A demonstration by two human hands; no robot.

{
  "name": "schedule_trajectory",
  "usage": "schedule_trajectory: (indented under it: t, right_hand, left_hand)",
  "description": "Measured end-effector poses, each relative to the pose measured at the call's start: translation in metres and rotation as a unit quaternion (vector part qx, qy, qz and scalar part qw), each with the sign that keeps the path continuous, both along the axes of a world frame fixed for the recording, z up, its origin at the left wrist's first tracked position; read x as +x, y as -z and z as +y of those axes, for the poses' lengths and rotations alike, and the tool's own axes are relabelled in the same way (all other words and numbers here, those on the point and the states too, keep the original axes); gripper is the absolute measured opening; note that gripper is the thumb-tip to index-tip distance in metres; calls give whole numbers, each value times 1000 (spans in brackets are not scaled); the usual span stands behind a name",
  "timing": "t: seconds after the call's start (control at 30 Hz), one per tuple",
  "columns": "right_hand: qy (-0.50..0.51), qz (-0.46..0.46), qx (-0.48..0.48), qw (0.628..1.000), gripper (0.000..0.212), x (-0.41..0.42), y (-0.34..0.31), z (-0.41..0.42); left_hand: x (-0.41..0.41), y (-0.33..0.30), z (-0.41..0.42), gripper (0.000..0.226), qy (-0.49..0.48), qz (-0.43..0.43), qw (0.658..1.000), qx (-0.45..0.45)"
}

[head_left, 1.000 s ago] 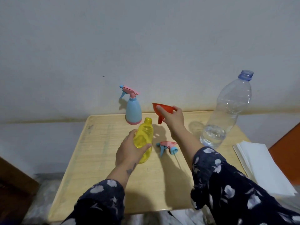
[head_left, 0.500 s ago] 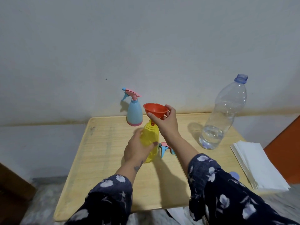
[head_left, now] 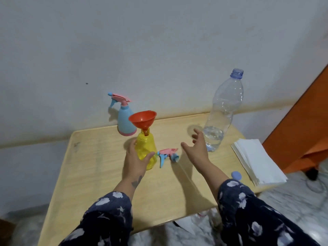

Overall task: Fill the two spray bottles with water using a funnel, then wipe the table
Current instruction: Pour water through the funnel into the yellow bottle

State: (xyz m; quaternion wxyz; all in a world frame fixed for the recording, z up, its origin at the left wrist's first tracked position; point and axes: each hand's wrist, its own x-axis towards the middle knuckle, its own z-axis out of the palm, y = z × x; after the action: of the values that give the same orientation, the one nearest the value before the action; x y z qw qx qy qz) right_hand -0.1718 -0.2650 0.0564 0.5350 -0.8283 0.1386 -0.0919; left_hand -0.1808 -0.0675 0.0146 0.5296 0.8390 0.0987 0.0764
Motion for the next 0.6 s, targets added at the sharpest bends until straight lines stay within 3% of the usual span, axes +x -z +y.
schedule_trajectory:
  t: [0.13,0.23,0.4,0.6]
  right_hand:
    - [152,-31,-41,987,66,1,4,-43]
    - [204,-44,-48,977,81,10,-5,-64]
    - [173,-58,-16,983,109,36,-18,-85]
    - [119,-97,-2,988,113,53,-8,-87]
  left_hand:
    - [-3,8,-7,72,-4,-7,1000,-6]
    - [-6,10,-10,74,-10,-7,1000,-7]
    - [-5,13,-12,77,-15,-18,1000,-15]
    - [-5,16,-15,81,-34,-11,999,-15]
